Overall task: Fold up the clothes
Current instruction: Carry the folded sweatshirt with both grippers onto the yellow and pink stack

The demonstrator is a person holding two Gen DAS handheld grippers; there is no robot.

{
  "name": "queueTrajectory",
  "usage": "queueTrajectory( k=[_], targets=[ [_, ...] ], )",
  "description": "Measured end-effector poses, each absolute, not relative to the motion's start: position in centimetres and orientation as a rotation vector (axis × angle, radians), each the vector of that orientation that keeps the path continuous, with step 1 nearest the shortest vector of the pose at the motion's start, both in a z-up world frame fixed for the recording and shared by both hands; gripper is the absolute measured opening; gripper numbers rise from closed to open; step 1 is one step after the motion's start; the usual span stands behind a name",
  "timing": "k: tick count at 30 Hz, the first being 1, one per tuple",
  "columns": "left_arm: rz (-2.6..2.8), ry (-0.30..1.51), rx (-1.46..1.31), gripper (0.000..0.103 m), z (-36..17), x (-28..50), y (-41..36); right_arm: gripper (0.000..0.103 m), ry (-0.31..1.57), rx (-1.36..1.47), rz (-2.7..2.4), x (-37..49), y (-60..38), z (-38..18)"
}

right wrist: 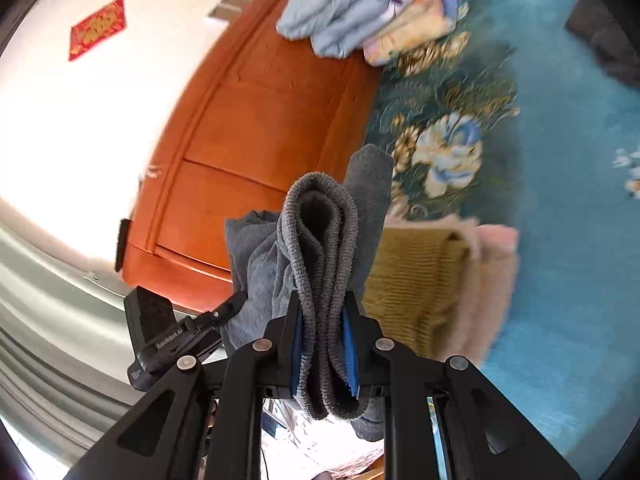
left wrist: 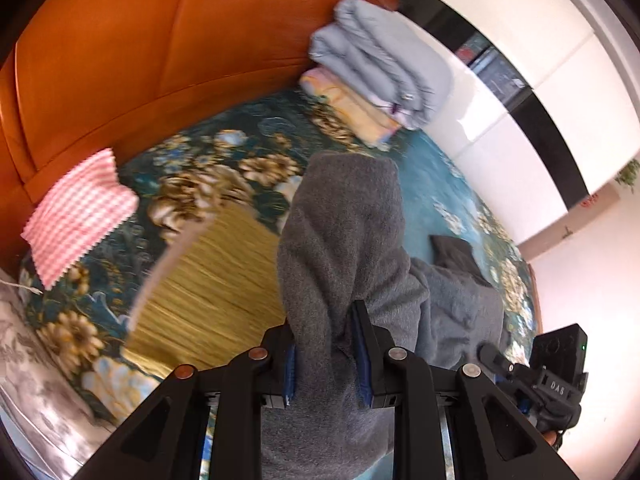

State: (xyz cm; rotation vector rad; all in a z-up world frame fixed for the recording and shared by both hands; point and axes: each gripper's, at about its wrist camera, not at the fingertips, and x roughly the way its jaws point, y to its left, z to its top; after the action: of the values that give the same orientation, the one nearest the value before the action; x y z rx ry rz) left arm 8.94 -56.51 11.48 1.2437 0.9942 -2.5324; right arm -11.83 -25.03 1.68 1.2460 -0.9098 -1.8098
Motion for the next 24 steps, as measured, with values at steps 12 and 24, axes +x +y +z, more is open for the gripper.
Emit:
queueTrajectory(
  k=[12, 24],
  targets=[
    [-2.368, 0.944, 1.374, 0.026, 3.1, 4.6, -61.7, 0.018, -0.928, 1.396, -1.852, -12.5, -29.0, -6.8],
    [-2.424, 0.815, 1.222, 0.054, 6.7, 7.7, -62.1, 0.022, -0.516, 1.347, -2.025, -13.0, -28.5, -2.2]
  ],
)
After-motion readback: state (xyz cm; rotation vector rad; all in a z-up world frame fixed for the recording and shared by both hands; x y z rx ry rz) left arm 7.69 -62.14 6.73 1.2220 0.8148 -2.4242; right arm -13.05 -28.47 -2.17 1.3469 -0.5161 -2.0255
